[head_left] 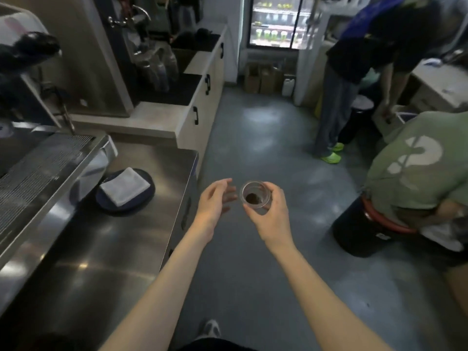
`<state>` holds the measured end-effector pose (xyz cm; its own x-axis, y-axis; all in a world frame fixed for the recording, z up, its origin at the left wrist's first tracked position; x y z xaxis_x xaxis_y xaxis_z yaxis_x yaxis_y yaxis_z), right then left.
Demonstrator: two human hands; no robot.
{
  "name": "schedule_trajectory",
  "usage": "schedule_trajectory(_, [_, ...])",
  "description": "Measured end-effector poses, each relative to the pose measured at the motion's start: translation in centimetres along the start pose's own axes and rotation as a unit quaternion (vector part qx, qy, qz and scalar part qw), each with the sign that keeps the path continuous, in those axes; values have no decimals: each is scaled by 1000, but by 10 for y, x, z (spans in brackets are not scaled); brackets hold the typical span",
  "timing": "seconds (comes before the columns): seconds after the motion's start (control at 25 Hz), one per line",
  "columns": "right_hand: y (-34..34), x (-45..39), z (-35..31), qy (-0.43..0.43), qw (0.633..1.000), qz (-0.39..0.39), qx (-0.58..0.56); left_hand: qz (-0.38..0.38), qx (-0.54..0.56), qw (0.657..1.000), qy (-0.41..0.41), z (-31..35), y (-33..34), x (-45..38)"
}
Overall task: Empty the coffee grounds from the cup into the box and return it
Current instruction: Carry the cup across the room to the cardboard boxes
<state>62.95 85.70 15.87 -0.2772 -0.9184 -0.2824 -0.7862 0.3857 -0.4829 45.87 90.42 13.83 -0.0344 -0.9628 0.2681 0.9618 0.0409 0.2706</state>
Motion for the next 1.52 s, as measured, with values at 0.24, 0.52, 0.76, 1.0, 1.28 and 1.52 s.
schedule_trajectory(0.24, [-7, -60, 37, 63, 996, 64, 2, -62, -72, 994, 60, 29, 31, -80])
schedule_trajectory(0.52, [-9, -147, 97, 97, 992, 75, -21, -87, -108, 989, 45, 22, 91, -168])
schedule_trajectory(0.76, [-28, -261, 152, 108, 991, 52, -67, -52, -136, 988, 54, 36, 158, -251])
schedule_trajectory(1.0, [-35, -354, 179, 82, 994, 6, -69, -23, -130, 990, 57, 49, 207, -319])
schedule_trajectory(1.28, [0, -454, 211, 78, 995, -30, -54, -13, -113, 992, 52, 56, 230, -423])
schedule_trajectory(1.52, [44, -573, 216, 71, 996, -24, -44, -24, -82, 995, 46, 86, 243, -554])
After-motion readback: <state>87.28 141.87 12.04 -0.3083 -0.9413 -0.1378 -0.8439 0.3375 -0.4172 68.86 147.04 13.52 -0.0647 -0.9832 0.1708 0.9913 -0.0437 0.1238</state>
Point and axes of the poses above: each hand's wrist, its own x-axis away from the middle knuckle, its own y-axis out of the palm, z = x × y, the point moved 9 cm from there along -x, towards the middle knuckle, and after that the axes turned 10 degrees about x, right-handed, at the moved point
